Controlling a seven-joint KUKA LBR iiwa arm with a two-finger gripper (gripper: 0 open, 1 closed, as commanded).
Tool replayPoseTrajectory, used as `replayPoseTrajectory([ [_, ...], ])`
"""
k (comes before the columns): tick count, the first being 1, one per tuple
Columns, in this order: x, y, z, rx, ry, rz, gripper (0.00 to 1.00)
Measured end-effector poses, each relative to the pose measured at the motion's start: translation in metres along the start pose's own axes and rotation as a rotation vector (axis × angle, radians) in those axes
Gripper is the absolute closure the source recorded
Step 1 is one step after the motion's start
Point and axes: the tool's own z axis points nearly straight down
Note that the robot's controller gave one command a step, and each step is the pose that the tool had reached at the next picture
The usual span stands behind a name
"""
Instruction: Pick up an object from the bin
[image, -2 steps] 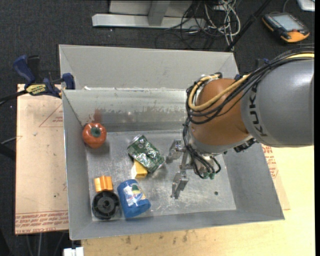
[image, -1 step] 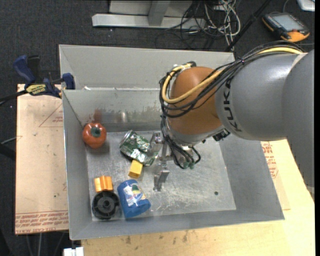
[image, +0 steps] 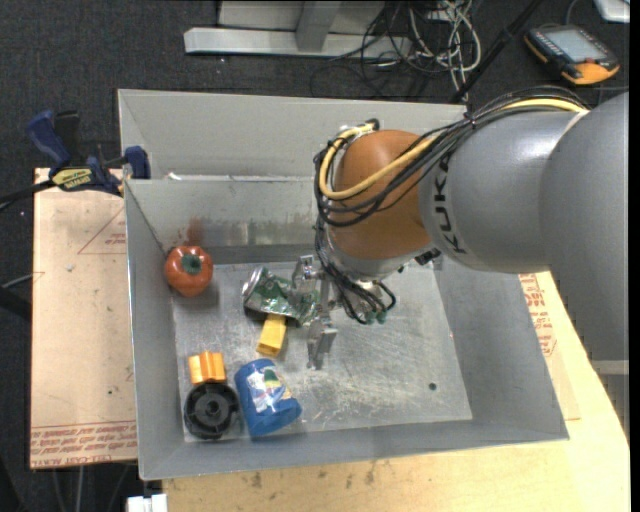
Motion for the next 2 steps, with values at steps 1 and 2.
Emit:
replayPoseTrajectory([
  [1,-0.0258,0.0021,0.0173,-0.011,-0.028,0.19,0.0],
  [2,-0.0271,0.0019,0.0177,-0.01,-0.036,0.173,1.0],
])
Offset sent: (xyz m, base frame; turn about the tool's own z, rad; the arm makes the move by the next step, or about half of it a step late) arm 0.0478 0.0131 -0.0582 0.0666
